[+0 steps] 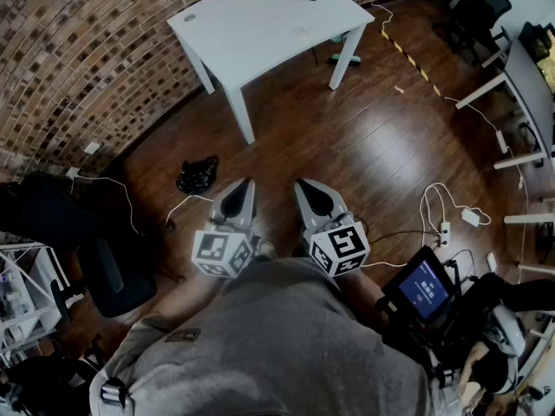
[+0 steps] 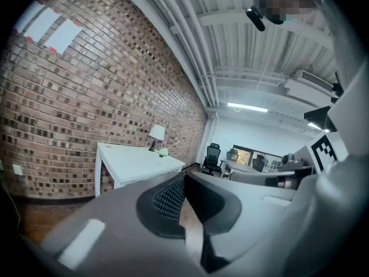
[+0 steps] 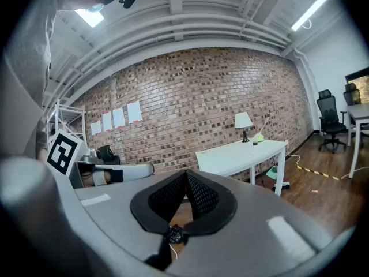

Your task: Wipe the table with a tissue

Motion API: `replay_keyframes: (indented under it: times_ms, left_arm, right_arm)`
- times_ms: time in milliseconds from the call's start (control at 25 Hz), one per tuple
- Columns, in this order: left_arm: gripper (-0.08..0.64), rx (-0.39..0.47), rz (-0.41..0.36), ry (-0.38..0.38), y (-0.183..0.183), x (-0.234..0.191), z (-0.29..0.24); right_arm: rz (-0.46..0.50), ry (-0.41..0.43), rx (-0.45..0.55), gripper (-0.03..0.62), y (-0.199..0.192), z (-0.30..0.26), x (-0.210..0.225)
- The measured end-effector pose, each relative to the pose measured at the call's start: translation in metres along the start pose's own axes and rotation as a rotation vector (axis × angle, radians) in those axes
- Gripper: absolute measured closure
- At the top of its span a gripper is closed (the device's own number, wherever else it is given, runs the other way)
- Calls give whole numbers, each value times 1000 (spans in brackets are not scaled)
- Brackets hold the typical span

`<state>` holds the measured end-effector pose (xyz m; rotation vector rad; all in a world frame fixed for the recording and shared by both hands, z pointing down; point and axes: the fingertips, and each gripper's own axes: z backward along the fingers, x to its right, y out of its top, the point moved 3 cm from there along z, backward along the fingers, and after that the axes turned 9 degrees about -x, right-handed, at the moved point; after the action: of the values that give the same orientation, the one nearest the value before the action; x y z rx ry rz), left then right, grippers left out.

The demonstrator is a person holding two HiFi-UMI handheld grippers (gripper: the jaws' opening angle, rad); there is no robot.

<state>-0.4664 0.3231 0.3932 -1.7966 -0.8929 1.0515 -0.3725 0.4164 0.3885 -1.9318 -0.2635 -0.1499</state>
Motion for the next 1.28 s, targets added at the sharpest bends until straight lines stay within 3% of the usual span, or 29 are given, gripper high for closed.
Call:
replay_keyframes:
  times_ms: [200, 520, 880, 1280]
  left_arm:
    - [558, -9, 27, 0, 11, 14, -46]
    - [558, 7, 10, 7, 58, 42, -156]
    - [558, -15, 14, 37, 72, 67, -239]
    - [558, -16, 34, 88, 89, 30, -303]
  right_arm:
    - [-10, 3, 17, 581, 16, -7, 48]
    - [-16, 30, 38, 581, 65, -27, 154]
    - [-29, 62, 15, 581, 88, -40, 240]
    - [-41, 91, -28, 581, 106, -102, 287]
